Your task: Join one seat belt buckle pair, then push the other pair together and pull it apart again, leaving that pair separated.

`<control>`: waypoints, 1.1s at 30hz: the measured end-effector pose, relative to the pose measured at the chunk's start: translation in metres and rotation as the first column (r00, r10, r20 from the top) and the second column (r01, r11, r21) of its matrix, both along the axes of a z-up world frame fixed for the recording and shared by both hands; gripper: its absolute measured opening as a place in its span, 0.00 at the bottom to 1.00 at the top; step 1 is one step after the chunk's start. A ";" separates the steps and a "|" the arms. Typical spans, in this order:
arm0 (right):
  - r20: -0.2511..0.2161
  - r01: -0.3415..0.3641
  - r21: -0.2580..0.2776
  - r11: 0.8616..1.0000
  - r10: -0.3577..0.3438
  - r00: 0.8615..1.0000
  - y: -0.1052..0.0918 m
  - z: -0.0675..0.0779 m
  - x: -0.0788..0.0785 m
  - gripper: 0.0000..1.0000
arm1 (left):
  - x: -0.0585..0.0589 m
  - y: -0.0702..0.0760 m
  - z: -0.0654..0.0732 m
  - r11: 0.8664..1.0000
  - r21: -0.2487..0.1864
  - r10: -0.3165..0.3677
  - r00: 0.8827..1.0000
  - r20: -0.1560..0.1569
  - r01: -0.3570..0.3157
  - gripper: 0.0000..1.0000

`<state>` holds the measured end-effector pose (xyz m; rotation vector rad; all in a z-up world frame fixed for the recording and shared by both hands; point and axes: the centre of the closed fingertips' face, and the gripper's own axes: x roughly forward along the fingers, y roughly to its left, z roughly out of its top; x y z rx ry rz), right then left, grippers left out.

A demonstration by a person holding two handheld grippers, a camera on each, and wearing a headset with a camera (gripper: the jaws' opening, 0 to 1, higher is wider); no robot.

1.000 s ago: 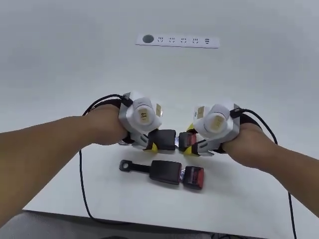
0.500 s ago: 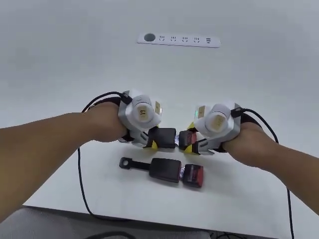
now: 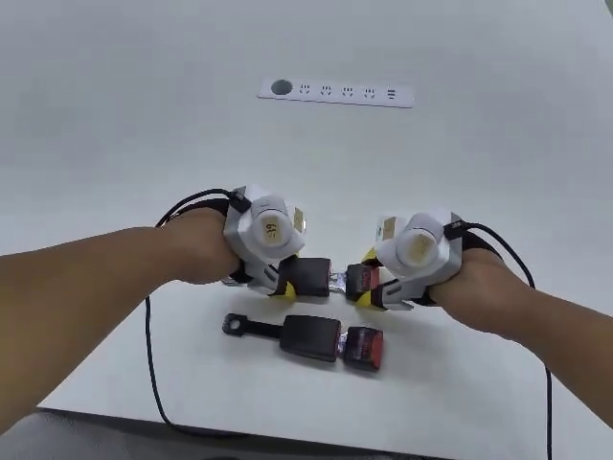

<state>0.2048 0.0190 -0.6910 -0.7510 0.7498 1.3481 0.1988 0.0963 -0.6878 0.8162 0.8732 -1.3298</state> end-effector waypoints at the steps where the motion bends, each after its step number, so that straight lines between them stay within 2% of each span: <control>1: 0.004 -0.001 0.006 1.000 0.001 1.000 0.000 0.001 -0.001 0.32 | 0.001 0.000 -0.001 1.000 0.000 0.003 1.000 -0.001 -0.003 0.32; 4: 0.012 0.006 0.000 1.000 -0.006 1.000 -0.003 0.001 0.000 0.32 | 0.002 0.001 -0.002 1.000 -0.003 0.003 1.000 -0.003 -0.003 0.32; 8: 0.012 0.025 -0.007 1.000 -0.024 1.000 -0.017 0.001 -0.002 0.33 | 0.002 0.001 -0.003 1.000 -0.008 0.006 1.000 -0.002 -0.006 0.32; 18: 0.009 0.068 -0.053 0.996 -0.068 0.998 -0.066 -0.002 -0.003 0.33 | 0.006 0.004 -0.008 1.000 0.009 0.016 1.000 -0.002 -0.016 0.33; 24: 0.008 0.093 -0.091 0.992 -0.092 0.996 -0.097 -0.002 -0.012 0.33 | 0.005 0.004 -0.007 1.000 0.008 0.026 1.000 -0.001 -0.026 0.33; 33: -0.016 0.136 -0.133 0.982 -0.139 0.990 -0.142 -0.002 -0.016 0.34 | 0.006 0.004 -0.008 1.000 0.013 0.024 1.000 -0.004 -0.024 0.33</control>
